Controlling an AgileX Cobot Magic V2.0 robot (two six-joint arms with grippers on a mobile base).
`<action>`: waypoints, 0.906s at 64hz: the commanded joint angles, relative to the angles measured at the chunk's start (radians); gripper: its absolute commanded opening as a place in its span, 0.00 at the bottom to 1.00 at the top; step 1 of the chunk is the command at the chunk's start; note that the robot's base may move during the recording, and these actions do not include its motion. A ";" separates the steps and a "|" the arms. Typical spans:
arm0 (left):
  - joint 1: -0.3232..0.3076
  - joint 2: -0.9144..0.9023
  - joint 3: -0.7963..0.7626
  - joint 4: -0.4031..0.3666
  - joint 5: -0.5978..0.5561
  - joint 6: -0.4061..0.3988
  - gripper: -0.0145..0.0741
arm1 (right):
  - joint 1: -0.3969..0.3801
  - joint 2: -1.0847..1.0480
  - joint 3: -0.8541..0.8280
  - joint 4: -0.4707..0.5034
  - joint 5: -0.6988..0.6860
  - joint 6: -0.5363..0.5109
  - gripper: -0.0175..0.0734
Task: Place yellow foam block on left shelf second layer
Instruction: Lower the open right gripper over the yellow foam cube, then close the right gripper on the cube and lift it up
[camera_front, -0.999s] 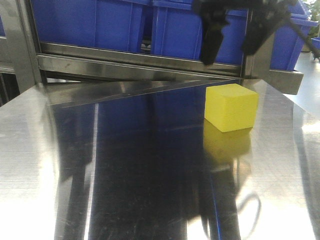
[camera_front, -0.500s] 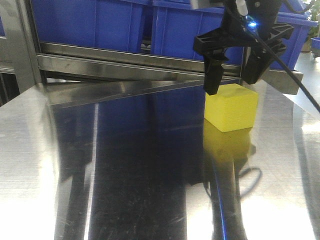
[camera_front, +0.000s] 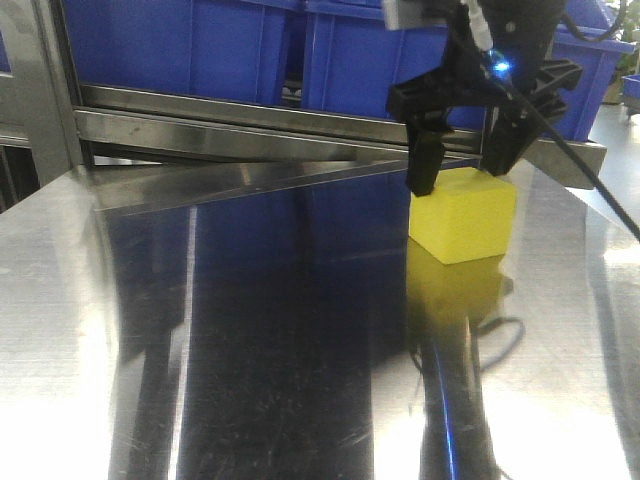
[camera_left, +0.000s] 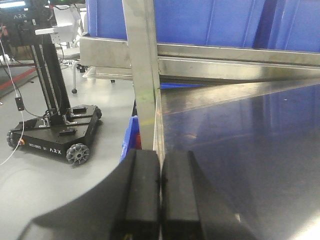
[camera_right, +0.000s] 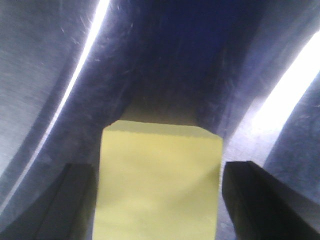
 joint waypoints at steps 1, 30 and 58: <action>-0.003 -0.011 0.026 -0.003 -0.086 -0.004 0.32 | -0.009 -0.031 -0.026 0.000 -0.029 0.000 0.84; -0.003 -0.011 0.026 -0.003 -0.086 -0.004 0.32 | -0.009 0.010 -0.025 0.004 -0.003 -0.006 0.57; -0.003 -0.011 0.026 -0.003 -0.086 -0.004 0.32 | -0.022 -0.267 0.236 0.068 -0.305 -0.006 0.45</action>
